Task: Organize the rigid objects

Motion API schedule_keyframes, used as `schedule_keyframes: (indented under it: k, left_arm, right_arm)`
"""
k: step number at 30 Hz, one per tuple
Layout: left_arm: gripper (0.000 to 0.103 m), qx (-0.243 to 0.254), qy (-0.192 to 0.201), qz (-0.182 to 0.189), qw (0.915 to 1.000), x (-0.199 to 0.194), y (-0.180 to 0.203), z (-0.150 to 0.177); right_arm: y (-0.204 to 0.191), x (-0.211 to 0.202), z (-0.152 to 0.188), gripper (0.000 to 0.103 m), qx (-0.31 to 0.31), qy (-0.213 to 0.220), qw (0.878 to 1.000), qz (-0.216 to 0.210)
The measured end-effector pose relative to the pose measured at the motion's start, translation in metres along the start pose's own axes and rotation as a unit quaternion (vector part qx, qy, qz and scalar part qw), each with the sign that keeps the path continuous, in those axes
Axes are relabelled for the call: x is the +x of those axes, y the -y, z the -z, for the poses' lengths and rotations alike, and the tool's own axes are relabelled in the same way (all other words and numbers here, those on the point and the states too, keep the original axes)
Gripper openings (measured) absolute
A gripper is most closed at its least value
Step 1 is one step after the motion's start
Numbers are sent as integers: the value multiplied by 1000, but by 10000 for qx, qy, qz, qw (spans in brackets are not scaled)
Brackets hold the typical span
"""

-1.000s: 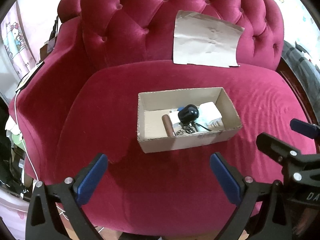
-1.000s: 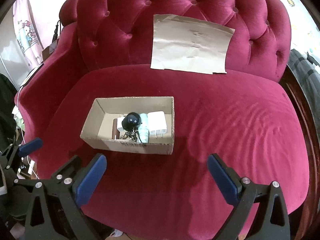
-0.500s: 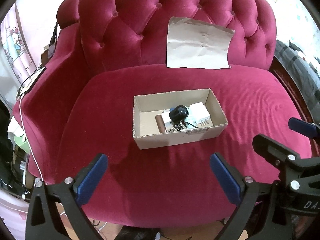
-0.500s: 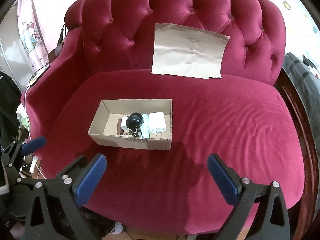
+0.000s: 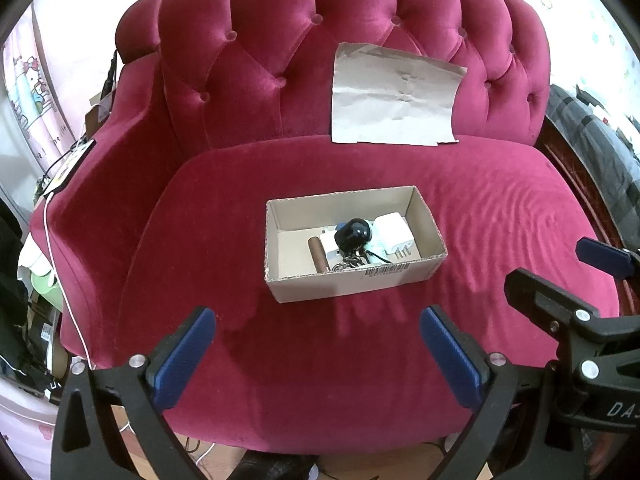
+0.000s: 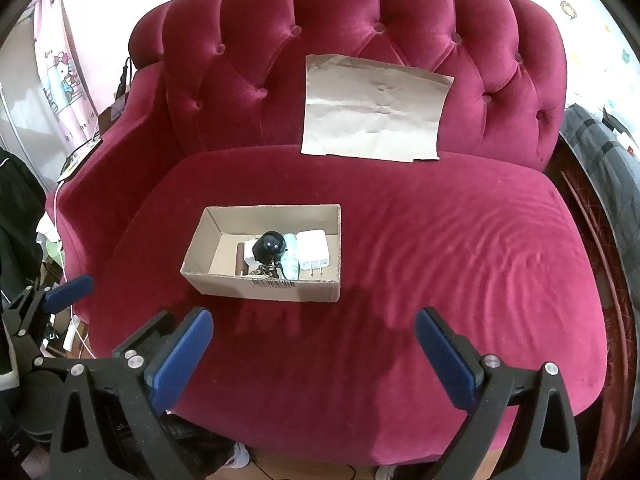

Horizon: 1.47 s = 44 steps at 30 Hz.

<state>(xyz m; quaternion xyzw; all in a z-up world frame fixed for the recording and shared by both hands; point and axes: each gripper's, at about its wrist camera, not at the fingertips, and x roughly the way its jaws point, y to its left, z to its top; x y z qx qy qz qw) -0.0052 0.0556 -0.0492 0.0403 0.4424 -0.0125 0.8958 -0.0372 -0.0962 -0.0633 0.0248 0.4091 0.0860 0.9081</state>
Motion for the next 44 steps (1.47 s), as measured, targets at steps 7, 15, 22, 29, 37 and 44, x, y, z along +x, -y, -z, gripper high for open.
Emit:
schedule_keyframes:
  k: [7,15,22,29,37,44]
  left_arm:
    - [103,-9,33,9,10000,-2,0,0]
    - [103,-19,44,1,10000,-4,0,-1]
    - [103,-29,43,-3,10000,-5,-1,-1]
    - [103,-28,45,-2,10000,-5,0,-1]
    - [103,-24,41,2,10000,-4,0,-1]
    - [103,-37,86,-19,10000,-6,1,-1]
  right_arm:
    - [-1,-4,-2,103,-21,39,10000,28]
    - [-2,-5,-3,103,-39,66,10000,56]
    - [-3,-6,-3,103,-60,72,9999,69]
    - [-2,-7,-4,103,-79,58,9999,71]
    - [0,-8,-6,103,-105,15,9999,77]
    - [-2,-9,-5,103,-109,63,9999,92]
